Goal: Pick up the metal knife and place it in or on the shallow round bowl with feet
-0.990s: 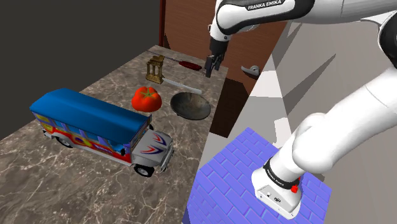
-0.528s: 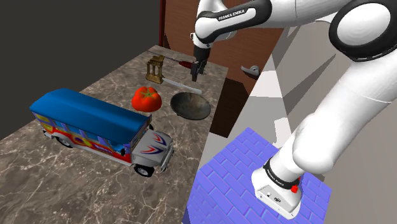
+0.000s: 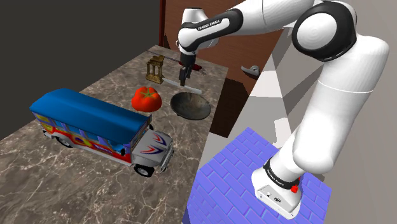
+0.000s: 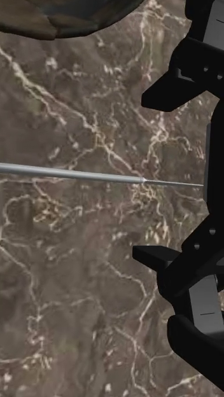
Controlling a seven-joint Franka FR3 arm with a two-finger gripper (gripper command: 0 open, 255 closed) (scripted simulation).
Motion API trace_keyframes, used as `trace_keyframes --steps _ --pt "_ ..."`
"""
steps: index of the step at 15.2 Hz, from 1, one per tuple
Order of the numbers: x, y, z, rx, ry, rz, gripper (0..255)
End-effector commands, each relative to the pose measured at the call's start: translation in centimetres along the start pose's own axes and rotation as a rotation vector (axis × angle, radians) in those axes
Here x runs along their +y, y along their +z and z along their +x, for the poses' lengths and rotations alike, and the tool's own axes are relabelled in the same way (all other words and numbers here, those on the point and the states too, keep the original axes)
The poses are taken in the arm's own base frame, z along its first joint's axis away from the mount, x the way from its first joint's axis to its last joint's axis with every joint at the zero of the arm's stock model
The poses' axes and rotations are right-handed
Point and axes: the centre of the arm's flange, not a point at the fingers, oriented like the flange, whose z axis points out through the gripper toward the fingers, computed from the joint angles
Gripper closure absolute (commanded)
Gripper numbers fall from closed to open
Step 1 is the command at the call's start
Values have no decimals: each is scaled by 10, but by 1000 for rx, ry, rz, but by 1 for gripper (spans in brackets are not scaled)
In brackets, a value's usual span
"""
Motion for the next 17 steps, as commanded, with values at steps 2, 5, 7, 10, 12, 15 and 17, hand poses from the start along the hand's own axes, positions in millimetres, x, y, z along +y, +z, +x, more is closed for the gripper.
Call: trace_keyframes --steps 2,5,7,10,12,15,17 --pt "0 16 0 0 -2 0 0" --pt "0 30 0 0 -2 0 0" --pt "0 30 0 0 -2 0 0" --pt "0 30 0 0 -2 0 0" --pt "0 30 0 0 -2 0 0" --pt "0 30 0 0 -2 0 255" --pt "0 30 0 0 -2 0 255"
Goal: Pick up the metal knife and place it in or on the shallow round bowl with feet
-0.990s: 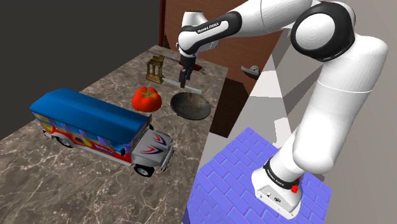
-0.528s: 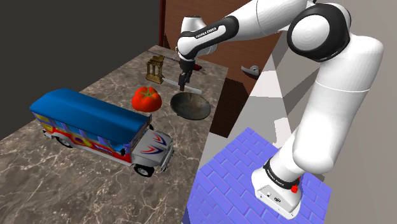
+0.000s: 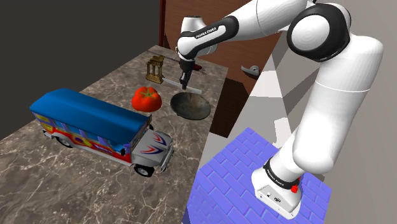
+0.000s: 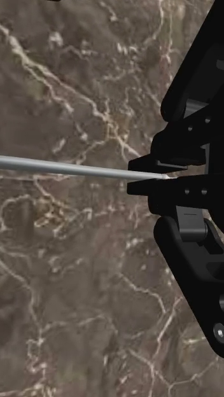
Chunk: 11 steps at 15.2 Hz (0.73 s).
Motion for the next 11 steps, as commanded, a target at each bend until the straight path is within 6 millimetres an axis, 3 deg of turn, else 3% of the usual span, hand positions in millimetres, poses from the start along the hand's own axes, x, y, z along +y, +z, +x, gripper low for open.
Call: trace_keyframes --steps 1,5,11 --pt "0 0 0 0 0 0 255" --pt "0 0 0 0 0 0 255" --pt "0 -32 -1 0 0 0 255"
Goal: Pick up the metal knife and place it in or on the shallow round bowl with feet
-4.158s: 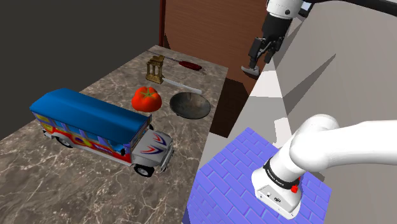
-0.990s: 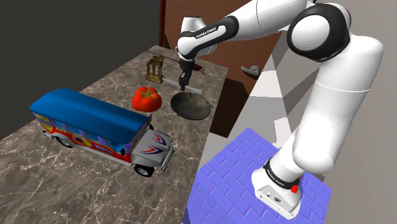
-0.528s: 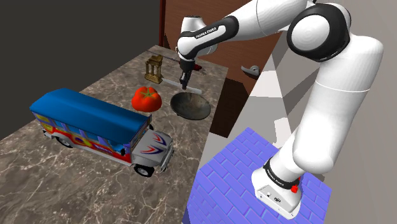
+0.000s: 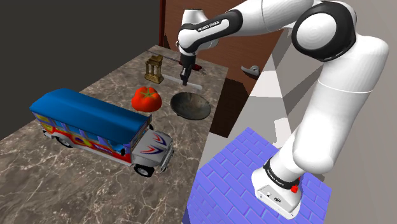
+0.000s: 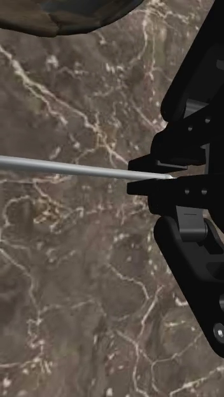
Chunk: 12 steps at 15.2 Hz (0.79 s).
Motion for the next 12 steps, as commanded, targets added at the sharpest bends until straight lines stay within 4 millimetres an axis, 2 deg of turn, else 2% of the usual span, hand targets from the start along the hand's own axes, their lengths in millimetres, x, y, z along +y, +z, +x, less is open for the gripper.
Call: trace_keyframes --steps 1,12 --pt "0 -11 -1 0 0 0 255" --pt "0 -69 -4 0 0 0 255"
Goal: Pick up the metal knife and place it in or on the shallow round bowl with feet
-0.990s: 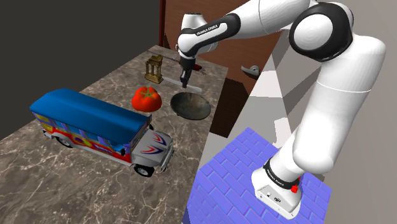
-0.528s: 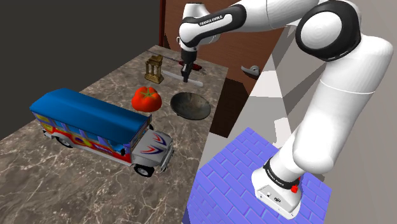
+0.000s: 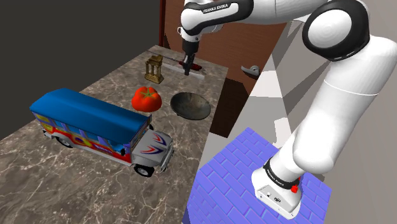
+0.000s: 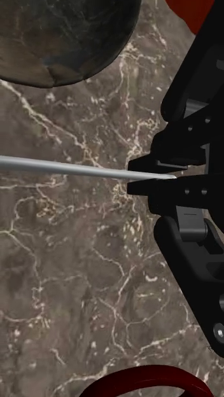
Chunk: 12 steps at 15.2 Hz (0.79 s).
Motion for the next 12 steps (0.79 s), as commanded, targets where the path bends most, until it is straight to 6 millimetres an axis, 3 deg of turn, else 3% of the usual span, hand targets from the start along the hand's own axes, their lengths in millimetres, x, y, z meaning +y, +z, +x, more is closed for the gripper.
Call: trace_keyframes --steps 1,5,12 --pt "0 -10 0 0 0 0 255" --pt "0 -31 -1 0 0 0 255" --pt "-80 -31 -48 0 0 0 255"
